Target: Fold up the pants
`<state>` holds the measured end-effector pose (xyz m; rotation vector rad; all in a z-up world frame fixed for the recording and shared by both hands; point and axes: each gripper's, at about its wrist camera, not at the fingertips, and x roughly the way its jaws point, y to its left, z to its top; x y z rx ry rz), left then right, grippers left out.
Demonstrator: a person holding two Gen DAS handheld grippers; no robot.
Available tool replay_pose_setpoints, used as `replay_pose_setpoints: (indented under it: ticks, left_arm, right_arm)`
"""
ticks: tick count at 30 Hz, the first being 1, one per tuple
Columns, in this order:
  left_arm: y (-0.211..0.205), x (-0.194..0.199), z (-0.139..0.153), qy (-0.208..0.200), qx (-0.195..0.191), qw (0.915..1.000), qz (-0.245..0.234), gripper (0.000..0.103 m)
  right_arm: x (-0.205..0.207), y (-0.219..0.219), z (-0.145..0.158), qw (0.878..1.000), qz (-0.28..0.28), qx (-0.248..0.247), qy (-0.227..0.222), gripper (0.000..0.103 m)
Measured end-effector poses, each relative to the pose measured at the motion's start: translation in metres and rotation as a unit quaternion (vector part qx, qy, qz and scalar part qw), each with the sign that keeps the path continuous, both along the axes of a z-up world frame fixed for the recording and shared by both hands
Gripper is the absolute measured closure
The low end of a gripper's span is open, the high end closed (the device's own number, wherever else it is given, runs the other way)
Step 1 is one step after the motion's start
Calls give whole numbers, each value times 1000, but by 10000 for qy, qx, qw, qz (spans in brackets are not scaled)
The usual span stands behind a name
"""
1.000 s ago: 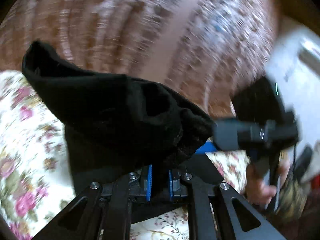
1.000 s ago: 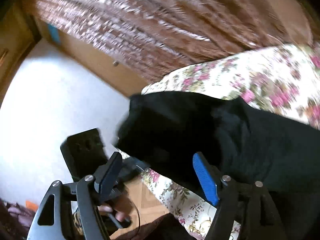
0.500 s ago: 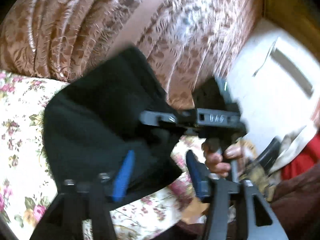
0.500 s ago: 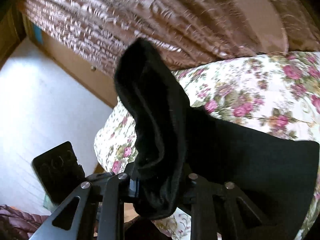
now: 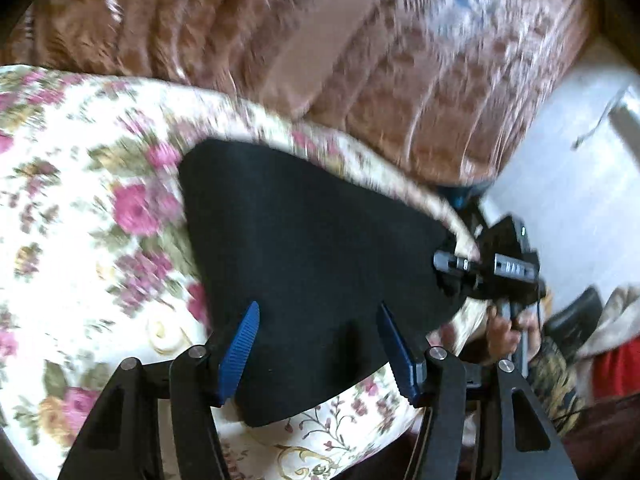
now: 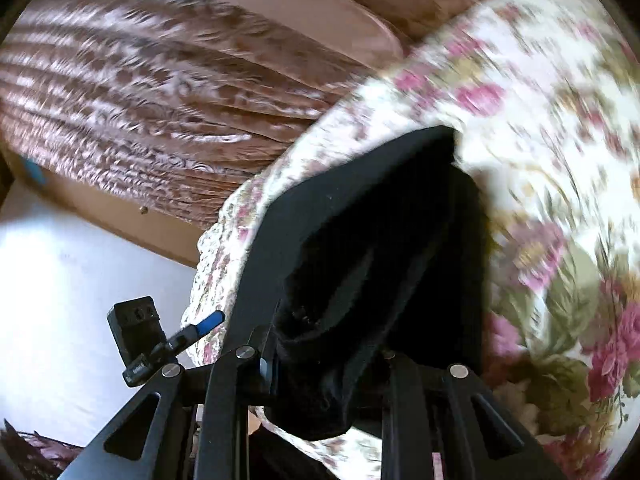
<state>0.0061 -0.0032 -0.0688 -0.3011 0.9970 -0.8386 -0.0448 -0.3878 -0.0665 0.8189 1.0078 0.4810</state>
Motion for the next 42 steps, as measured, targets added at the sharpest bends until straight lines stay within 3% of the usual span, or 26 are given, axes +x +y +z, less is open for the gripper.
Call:
replay_pose_setpoints:
  ticks: [2, 6, 10, 12, 16, 19, 22, 25, 31, 33, 42]
  left_arm:
    - [-11, -7, -5, -77, 188, 9997, -112, 43]
    - [-15, -15, -4, -206, 341, 9991, -160, 43]
    - [-13, -15, -6, -186, 306, 9993, -99, 43]
    - [-15, -17, -5, -263, 374, 9989, -49, 43]
    - [-24, -24, -2, -443, 765, 9961, 82, 42]
    - [-28, -28, -2, -569, 1011, 9931, 199, 42]
    - [-33, -32, -2, -705, 1214, 9897, 288, 42]
    - [-37, -35, 2, -856, 1468, 9846, 416, 42]
    - [-39, -39, 10, -1056, 1883, 9725, 877, 41]
    - [-37, -39, 12, -1006, 1807, 9740, 925, 40]
    - [-30, -42, 26, -1211, 2058, 9614, 1368, 37]
  right_arm:
    - [-4, -12, -15, 9996, -267, 38, 103, 72]
    - [-19, -28, -15, 9980, -590, 202, 102, 62]
    - [-43, -42, 16, 9937, -1046, -381, -153, 61]
    - [-54, -31, 39, 9925, -945, -580, -511, 61]
    - [-53, 17, 53, 9896, -478, -1162, -699, 62]
    - [-51, 33, 34, 9847, -342, -1672, -339, 71]
    - [-51, 29, 11, 9819, -468, -1835, 21, 81]
    - [-55, 27, 13, 9835, -548, -1722, -52, 81]
    - [-57, 44, 24, 9712, -509, -2325, -113, 80]
    - [-58, 51, 29, 9682, -497, -2441, -227, 76]
    - [-65, 90, 50, 9441, -384, -3218, -598, 74]
